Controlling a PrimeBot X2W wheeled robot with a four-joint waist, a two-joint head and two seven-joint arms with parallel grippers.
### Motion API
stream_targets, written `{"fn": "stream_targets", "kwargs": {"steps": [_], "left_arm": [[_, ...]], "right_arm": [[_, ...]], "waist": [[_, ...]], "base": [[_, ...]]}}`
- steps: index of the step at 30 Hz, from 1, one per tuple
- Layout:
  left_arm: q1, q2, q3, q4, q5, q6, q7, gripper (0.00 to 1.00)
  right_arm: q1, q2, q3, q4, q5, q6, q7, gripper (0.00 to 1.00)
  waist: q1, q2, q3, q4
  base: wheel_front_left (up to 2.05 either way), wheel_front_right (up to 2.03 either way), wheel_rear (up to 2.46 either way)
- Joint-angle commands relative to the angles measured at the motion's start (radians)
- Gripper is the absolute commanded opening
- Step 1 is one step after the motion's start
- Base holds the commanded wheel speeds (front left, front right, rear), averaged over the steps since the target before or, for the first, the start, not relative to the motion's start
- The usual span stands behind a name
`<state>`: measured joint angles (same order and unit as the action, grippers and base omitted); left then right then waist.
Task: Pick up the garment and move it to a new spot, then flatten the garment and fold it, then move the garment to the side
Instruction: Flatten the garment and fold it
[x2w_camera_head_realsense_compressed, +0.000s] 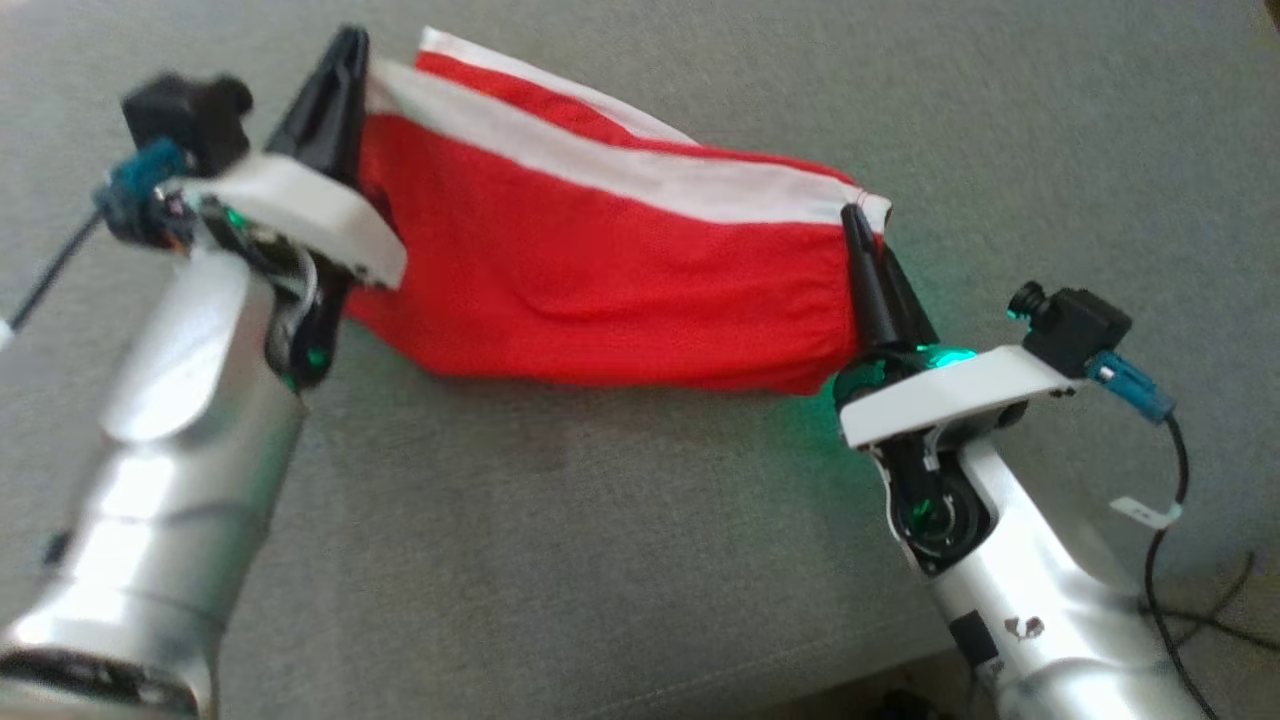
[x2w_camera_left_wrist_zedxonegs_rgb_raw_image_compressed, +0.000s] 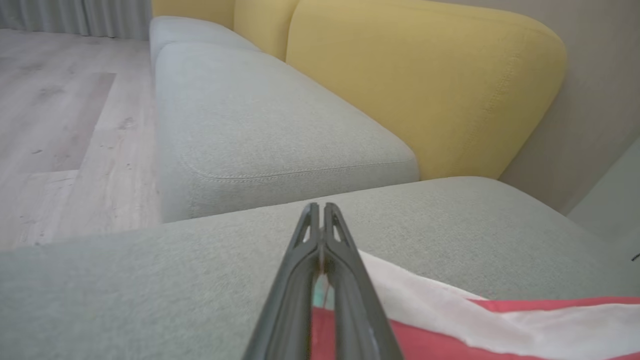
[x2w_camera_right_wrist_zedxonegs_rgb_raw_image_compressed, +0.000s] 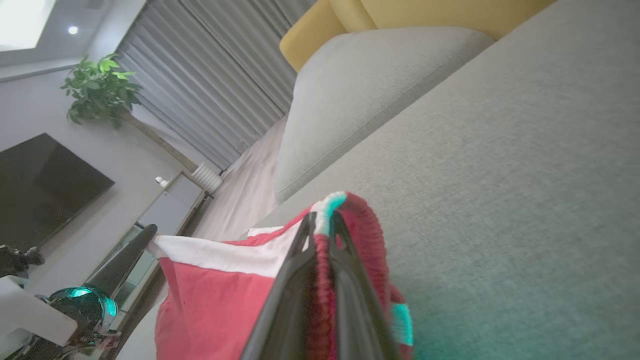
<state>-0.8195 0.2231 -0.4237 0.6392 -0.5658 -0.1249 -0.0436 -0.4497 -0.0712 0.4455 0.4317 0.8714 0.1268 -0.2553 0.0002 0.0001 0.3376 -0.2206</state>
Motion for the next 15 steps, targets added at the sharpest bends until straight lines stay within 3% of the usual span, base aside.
{"fn": "stream_targets", "kwargs": {"steps": [1,9,15], "left_arm": [[-0.073,0.044,0.007,-0.015,-0.010,-0.006,0.002,0.00],[-0.233,0.088,-0.103,0.092,-0.060,-0.006,-0.005,0.00],[-0.293,0.097,-0.133,0.207,-0.077,-0.006,-0.035,0.00]], "right_arm": [[-0.025,0.020,0.010,-0.032,0.011,0.004,-0.006,0.00],[-0.047,0.021,0.022,-0.081,0.081,0.004,-0.006,0.00],[-0.051,0.021,0.028,-0.094,0.094,0.004,-0.006,0.00]], "waist": [[-0.0002,-0.0001,0.048,-0.039],[-0.0002,-0.0001,0.110,-0.080],[-0.0002,-0.0001,0.135,-0.099]], "base": [[0.00,0.00,0.00],[0.00,0.00,0.00],[0.00,0.00,0.00]]}}
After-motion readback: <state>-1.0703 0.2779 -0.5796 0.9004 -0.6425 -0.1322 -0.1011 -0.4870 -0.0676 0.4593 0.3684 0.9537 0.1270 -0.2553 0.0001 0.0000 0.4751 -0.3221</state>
